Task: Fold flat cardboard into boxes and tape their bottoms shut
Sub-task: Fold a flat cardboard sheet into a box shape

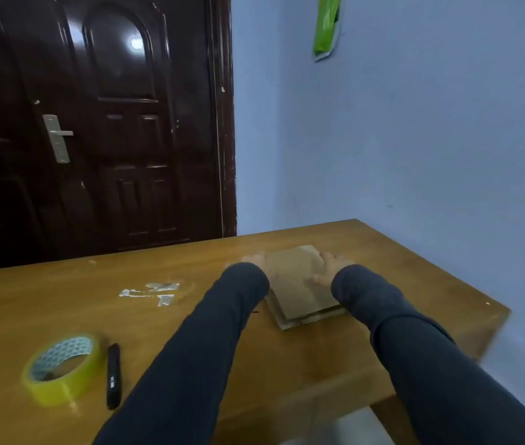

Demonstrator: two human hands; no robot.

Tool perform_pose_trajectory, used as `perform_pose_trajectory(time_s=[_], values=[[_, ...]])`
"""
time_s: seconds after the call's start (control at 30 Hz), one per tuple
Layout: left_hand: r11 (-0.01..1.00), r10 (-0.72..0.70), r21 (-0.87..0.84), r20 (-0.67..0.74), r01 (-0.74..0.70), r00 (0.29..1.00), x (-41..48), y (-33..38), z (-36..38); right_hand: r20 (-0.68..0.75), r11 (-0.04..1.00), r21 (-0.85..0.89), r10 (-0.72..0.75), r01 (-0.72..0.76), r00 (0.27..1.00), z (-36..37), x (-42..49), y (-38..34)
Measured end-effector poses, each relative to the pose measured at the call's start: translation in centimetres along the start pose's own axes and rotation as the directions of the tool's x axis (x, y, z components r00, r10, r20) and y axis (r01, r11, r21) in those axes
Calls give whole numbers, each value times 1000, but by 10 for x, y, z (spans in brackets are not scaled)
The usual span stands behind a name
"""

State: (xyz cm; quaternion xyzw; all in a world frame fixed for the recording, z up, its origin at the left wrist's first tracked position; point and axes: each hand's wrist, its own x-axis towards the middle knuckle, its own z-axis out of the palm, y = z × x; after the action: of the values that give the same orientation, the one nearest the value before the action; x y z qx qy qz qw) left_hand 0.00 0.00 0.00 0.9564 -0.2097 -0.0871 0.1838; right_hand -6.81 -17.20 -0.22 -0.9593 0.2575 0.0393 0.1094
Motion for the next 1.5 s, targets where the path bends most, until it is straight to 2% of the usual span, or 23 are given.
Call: perform_pose_trajectory(time_s=[0.2,0.3,0.43,0.6,0.73,0.83,1.0,1.17,1.27,1.4,1.43,1.5], values=[[998,-55,24,-21,55,998,-10,0,61,-64,971,188,165,-150,984,46,-9,33],[999,-46,27,-18,47,999,-10,1,76,-95,964,240,145,-119,985,59,-10,42],[996,55,74,-134,-46,989,-19,6,76,-171,966,243,136,-92,976,65,-13,46],[985,84,-128,-216,-113,973,-22,11,59,-253,937,344,159,-65,954,52,-16,46],[951,82,-265,-279,-158,957,-27,18,33,-200,791,609,232,-65,952,28,-14,32],[922,71,-323,-396,-212,915,-34,14,7,-206,741,671,231,-34,951,12,-14,16],[919,187,-189,-566,-347,803,-45,-19,-38,-172,601,798,177,32,969,2,-19,-31],[931,277,12,-672,-364,687,-55,-72,-85,-38,263,965,72,18,997,17,-17,-114],[938,331,144,-643,-316,691,-58,-104,-116,0,133,991,49,-6,999,27,-26,-162],[919,392,274,-585,-282,710,-66,-150,-146,-123,57,992,314,111,941,25,-20,-193],[916,398,297,-566,-272,722,-68,-159,-151,-192,59,981,324,183,926,22,-17,-196],[919,384,307,-554,-247,739,-75,-174,-161,-278,78,961,227,267,933,15,-10,-204]])
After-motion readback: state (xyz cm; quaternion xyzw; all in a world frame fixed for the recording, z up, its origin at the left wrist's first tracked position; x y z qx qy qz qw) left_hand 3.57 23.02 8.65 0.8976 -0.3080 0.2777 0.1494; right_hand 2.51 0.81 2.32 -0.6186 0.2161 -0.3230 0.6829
